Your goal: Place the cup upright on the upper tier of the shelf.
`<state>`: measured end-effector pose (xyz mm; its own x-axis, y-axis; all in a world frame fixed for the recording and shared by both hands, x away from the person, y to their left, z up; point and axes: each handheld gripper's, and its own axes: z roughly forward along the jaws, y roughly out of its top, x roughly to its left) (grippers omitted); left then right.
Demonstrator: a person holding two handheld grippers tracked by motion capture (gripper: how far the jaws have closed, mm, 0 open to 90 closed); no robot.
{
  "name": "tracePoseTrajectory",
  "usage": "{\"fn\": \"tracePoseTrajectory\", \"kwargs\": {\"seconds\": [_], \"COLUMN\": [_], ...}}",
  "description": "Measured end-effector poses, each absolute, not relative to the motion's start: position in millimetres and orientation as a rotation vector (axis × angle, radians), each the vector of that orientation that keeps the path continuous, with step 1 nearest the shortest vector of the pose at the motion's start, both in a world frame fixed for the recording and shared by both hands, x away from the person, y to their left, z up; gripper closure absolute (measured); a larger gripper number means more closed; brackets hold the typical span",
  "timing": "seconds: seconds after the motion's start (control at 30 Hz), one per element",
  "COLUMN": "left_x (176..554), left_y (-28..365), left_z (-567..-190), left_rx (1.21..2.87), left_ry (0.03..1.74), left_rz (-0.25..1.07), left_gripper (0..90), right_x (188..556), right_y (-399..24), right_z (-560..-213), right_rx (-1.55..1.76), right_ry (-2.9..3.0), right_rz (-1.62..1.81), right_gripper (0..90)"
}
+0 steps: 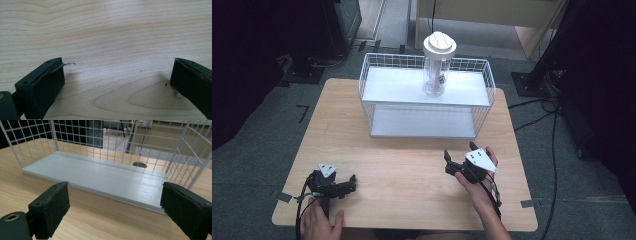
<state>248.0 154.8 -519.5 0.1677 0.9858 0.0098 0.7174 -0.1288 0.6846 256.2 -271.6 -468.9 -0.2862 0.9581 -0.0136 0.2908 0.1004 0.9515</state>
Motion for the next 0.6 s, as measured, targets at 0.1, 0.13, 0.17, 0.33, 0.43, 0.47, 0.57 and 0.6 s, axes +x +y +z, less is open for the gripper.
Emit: {"fn": "tracePoseTrajectory", "kwargs": {"seconds": [0.1, 0.13, 0.17, 0.33, 0.43, 0.47, 0.57, 0.6], "left_x": [248.0, 248.0, 248.0, 248.0, 248.0, 248.0, 248.0, 248.0], "left_y": [154.8, 154.8, 154.8, 154.8, 154.8, 154.8, 154.8, 154.8], "left_z": [-519.5, -519.5, -519.5, -519.5, -519.5, -519.5, -519.5, -519.6], "left_rx": [1.909, 1.909, 1.909, 1.909, 1.909, 1.909, 1.909, 1.909], "left_ry": [1.606, 1.606, 1.606, 1.606, 1.606, 1.606, 1.606, 1.606], "left_rz": [0.647, 0.647, 0.647, 0.647, 0.647, 0.647, 0.647, 0.647], "left_gripper": [0.0, 0.0, 0.0, 0.0, 0.0, 0.0, 0.0, 0.0], "right_x": [249.6, 248.0, 248.0, 237.9, 232.5, 230.8, 226.0, 224.4], "right_y": [-281.6, -285.2, -285.2, -309.1, -323.1, -327.8, -342.3, -347.2], "right_z": [-475.0, -476.1, -476.1, -481.0, -483.5, -484.6, -488.5, -489.7], "right_rx": [1.269, 1.278, 1.278, 1.316, 1.34, 1.348, 1.375, 1.384], "right_ry": [1.676, 1.668, 1.668, 1.648, 1.634, 1.63, 1.619, 1.613], "right_rz": [1.193, 1.193, 1.193, 1.16, 1.14, 1.131, 1.105, 1.095], "right_gripper": [8.8, 8.9, 8.9, 8.9, 8.8, 8.8, 8.9, 8.9]}}
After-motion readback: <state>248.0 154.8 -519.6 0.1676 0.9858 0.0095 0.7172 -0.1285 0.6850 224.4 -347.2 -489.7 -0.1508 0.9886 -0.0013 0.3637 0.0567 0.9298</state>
